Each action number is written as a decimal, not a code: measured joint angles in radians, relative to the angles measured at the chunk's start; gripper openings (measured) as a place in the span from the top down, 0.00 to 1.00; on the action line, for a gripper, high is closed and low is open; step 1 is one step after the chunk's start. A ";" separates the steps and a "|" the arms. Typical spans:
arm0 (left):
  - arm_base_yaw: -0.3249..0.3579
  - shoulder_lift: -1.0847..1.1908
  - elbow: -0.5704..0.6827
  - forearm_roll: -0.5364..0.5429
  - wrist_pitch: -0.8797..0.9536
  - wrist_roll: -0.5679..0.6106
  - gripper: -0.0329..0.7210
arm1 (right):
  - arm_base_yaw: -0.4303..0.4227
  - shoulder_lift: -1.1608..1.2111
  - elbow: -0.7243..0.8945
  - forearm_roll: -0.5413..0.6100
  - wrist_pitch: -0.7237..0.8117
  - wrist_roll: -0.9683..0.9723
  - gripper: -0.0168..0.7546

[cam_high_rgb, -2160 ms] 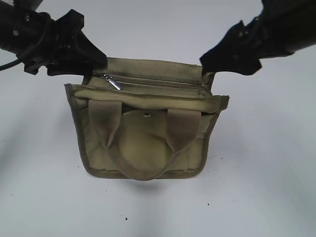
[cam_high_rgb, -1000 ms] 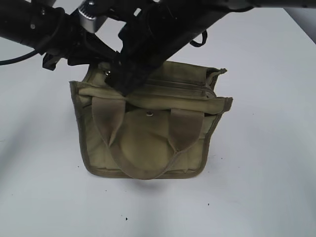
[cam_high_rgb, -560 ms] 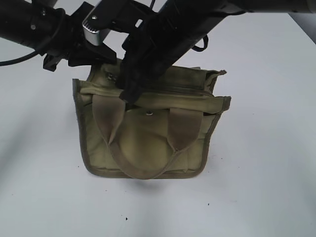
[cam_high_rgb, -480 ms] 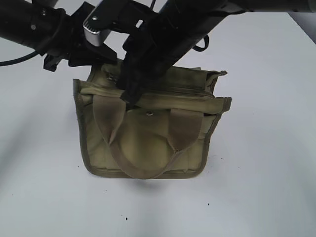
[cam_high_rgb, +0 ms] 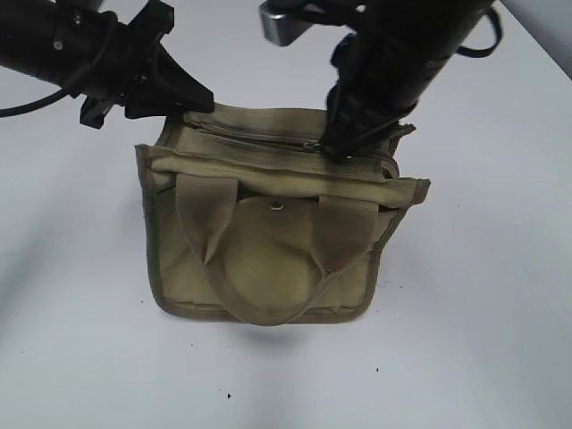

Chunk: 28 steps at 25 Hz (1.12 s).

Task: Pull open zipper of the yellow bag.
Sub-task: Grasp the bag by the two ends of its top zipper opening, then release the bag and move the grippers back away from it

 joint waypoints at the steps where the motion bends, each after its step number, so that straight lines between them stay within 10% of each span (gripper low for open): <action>1: 0.000 0.000 0.000 0.000 0.000 0.000 0.91 | -0.022 -0.015 0.000 -0.001 0.040 0.023 0.98; 15: 0.001 -0.010 0.000 0.009 0.004 0.000 0.89 | -0.230 -0.081 0.000 0.051 0.248 0.202 0.95; 23: 0.004 -0.141 0.000 0.172 0.031 0.000 0.39 | -0.230 -0.181 0.007 0.035 0.249 0.386 0.35; 28: 0.004 -0.337 0.000 0.441 0.095 -0.090 0.33 | -0.230 -0.322 0.113 -0.005 0.249 0.439 0.27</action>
